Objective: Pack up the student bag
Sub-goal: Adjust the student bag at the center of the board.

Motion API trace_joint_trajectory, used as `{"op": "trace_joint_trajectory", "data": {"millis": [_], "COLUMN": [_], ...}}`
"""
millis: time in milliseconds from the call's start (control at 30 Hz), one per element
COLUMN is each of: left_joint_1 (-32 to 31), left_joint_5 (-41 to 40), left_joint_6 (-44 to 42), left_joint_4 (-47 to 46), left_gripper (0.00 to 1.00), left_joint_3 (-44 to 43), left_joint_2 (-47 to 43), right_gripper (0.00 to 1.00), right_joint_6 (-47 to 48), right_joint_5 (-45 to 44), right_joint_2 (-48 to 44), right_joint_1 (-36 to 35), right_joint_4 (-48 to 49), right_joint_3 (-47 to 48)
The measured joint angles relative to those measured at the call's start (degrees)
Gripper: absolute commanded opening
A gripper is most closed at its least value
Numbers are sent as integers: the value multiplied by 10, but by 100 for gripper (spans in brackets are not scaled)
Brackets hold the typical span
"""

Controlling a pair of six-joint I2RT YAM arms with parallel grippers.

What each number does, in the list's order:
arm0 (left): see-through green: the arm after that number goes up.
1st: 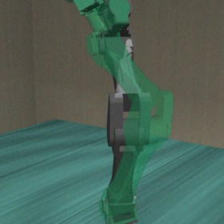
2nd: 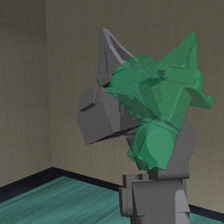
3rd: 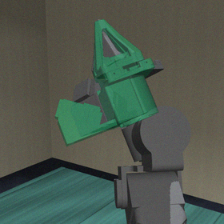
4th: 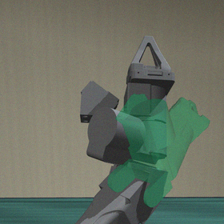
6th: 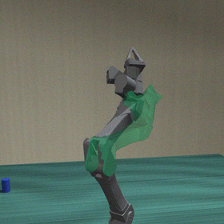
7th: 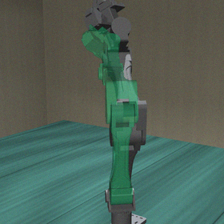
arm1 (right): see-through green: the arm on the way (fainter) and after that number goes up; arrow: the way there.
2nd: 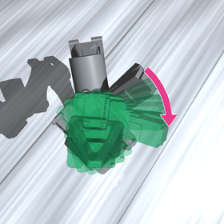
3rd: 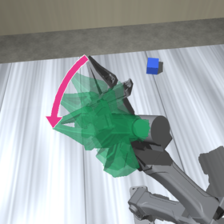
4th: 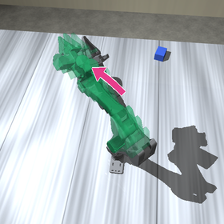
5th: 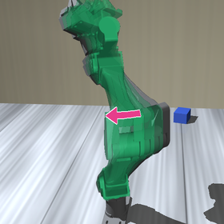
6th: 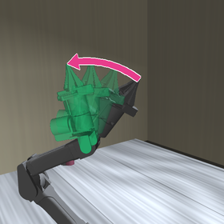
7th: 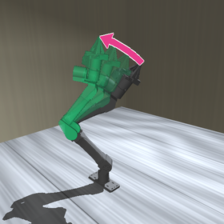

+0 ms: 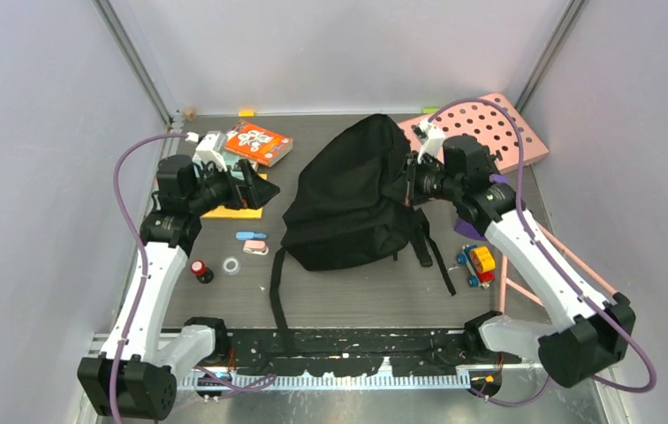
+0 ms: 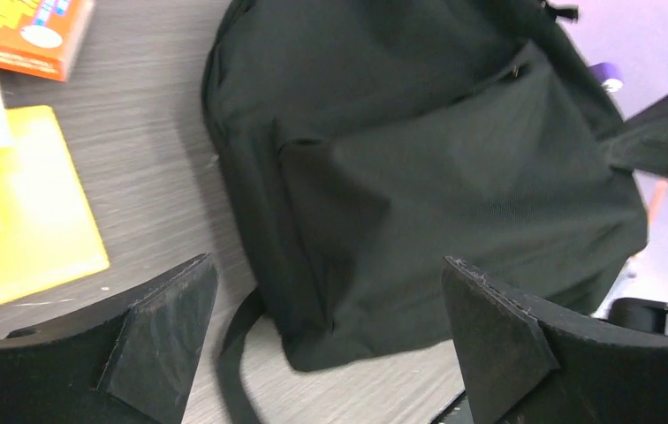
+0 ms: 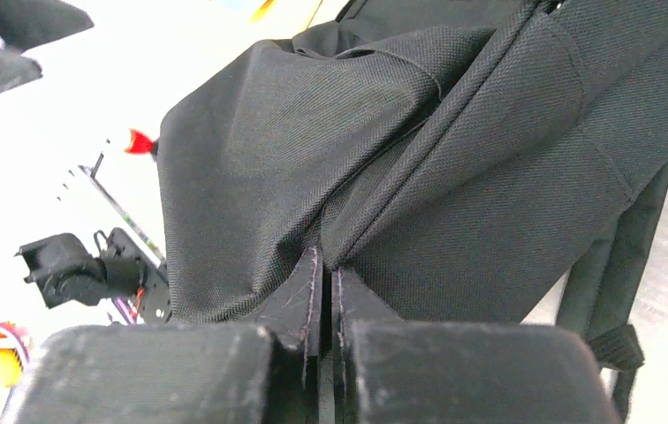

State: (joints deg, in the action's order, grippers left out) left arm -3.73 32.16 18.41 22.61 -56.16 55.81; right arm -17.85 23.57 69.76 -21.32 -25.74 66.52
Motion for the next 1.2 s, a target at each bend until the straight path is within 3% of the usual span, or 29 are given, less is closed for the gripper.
{"op": "trace_joint_trajectory", "data": {"millis": [167,233,267,333,400,667,800,933,1200], "left_joint_1": [0,0,-1,-7,-19,-110,-145,-168,-217], "left_joint_5": [37,46,49,52,50,3,-40,-76,-135], "left_joint_6": [77,110,122,144,157,170,168,156,135], "left_joint_4": [-57,-78,-87,-104,-113,-124,-123,-115,-86], "left_gripper": [100,100,100,100,100,100,96,78,60], "left_joint_3": [32,46,51,58,61,76,79,79,69], "left_joint_2": [33,51,58,77,91,110,112,120,144], "right_gripper": [3,34,57,74,79,82,71,58,46], "right_joint_6": [-10,-23,-31,-49,-63,-99,-99,-100,-103], "right_joint_5": [-11,-33,-45,-84,-127,-284,-328,-354,-336], "right_joint_2": [-70,-84,-87,-92,-92,-93,-89,-50,50], "right_joint_1": [-16,-16,-16,-16,-16,-16,-16,-16,-16], "right_joint_4": [-10,-17,-22,-32,-43,-61,-57,-43,-21], "right_joint_3": [-79,-112,-124,-150,-163,-152,-126,-95,-63]}}
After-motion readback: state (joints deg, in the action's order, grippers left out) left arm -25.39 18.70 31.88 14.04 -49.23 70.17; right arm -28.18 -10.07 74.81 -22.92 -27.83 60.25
